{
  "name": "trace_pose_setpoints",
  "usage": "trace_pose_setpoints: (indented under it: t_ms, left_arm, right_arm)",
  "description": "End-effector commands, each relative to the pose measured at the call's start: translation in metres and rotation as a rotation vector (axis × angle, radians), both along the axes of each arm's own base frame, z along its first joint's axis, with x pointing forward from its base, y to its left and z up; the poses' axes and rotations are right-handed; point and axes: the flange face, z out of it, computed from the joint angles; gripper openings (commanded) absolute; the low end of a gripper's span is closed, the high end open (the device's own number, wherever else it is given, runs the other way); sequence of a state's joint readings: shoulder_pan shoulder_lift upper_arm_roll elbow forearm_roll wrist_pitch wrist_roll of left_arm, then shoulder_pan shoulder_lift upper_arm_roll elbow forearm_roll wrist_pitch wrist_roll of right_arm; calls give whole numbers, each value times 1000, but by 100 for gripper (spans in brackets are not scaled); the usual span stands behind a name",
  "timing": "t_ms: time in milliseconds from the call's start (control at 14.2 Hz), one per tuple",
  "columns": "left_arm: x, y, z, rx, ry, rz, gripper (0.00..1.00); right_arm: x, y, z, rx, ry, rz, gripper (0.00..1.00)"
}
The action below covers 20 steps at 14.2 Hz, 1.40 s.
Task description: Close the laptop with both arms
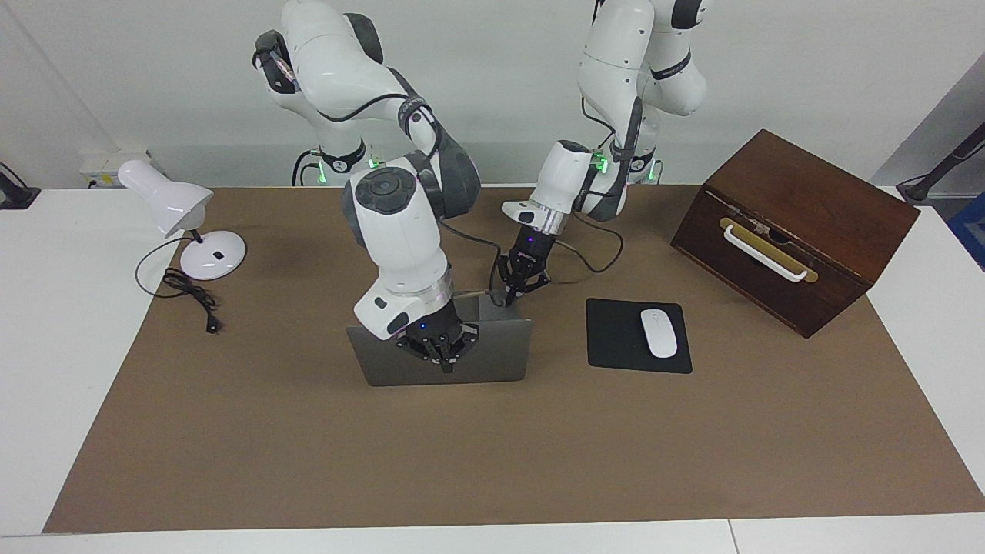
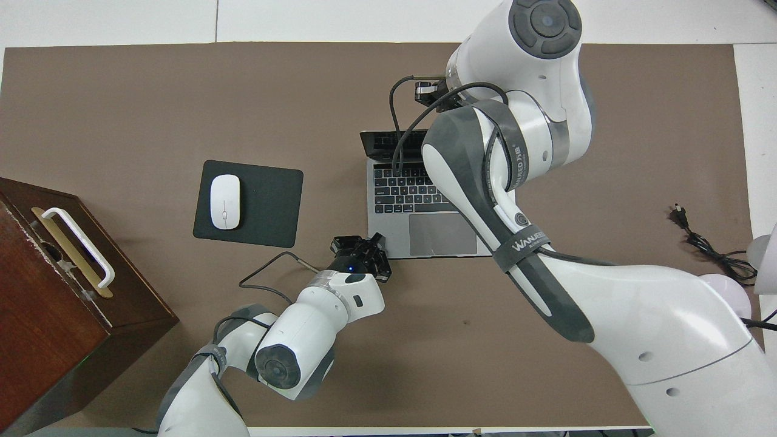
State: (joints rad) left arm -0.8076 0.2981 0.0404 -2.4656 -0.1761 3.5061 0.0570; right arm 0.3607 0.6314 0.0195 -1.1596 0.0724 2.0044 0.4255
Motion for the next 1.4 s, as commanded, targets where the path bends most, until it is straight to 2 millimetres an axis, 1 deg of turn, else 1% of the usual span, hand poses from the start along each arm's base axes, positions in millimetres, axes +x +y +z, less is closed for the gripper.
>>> trace_pose_setpoints:
  t_ms: [0,70,281,492,632,843,1124,1335]
  left_arm:
    - [-19,14,-28,65,52,-19,0]
    - [-21,14,-29,67,54,-20,0]
    - [-21,16,-30,70,56,-19,0]
    - [-23,17,-31,74,59,-21,0]
    - [-23,17,-32,75,61,-21,0]
    - [-24,18,-34,79,65,-21,0]
    - [-25,19,-35,81,67,-21,0]
    - [-25,18,-35,82,66,-24,0]
  right_arm:
    - [-15,-4,-3,31,49,-26,0]
    - [-18,-5,-3,42,61,-29,0]
    - [-34,-6,-20,87,123,-45,0]
    - [-52,-11,-39,77,162,-46,0]
    - [-62,-7,-55,87,198,-48,0]
    - [-71,-6,-80,115,257,-71,0]
    - [-77,-7,-102,114,267,-87,0]
    - [-81,-6,-112,111,268,-87,0]
